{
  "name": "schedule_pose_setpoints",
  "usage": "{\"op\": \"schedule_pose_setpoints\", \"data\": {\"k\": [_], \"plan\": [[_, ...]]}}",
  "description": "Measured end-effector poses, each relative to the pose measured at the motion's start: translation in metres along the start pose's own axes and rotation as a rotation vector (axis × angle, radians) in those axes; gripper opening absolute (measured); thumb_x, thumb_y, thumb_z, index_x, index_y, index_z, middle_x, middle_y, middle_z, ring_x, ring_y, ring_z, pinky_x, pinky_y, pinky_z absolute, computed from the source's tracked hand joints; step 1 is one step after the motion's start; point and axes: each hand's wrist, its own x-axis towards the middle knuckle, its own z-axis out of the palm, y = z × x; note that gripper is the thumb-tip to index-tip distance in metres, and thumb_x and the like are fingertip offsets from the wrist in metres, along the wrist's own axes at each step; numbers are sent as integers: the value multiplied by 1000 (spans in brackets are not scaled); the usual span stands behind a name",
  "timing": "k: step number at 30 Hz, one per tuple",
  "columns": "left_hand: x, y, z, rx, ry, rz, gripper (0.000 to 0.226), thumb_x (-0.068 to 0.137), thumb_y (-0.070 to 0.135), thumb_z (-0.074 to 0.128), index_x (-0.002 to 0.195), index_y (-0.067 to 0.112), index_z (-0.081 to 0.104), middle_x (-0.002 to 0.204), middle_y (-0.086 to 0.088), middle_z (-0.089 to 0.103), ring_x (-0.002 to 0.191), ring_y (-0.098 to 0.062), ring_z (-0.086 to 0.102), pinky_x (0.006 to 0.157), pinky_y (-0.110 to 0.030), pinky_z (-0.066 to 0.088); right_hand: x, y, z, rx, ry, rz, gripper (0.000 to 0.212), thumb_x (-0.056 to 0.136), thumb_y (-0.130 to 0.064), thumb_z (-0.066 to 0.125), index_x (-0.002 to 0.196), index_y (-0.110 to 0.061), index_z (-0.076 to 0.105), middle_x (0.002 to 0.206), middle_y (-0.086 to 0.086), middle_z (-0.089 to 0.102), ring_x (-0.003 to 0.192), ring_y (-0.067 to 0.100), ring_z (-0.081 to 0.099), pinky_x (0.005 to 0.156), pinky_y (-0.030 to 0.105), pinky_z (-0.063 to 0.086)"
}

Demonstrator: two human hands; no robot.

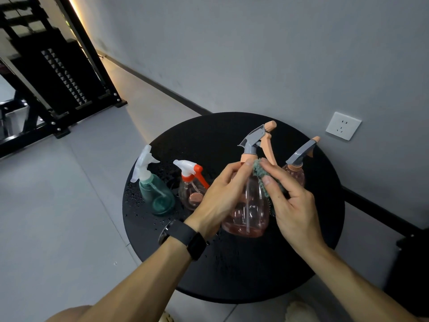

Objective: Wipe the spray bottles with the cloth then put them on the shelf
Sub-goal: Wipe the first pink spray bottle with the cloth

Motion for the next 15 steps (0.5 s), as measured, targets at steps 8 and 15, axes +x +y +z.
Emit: {"op": "schedule_pose_setpoints", "data": {"k": [8,15], "plan": [[10,10,-9,-213,124,-79,105,58,85,70,127,8,54,124,-18,63,103,-30,71,80,-51,61,-17,-4,0,17,3,-42,35,93,-15,54,126,-25,57,132,-20,56,126,-5,50,100,10,40],[9,15,-10,-324,75,-53,85,72,54,81,128,-3,51,125,-23,61,100,-34,70,76,-48,61,-19,-5,-4,53,13,-35,34,92,-18,53,123,-33,57,134,-30,50,125,-4,50,100,14,43]]}}
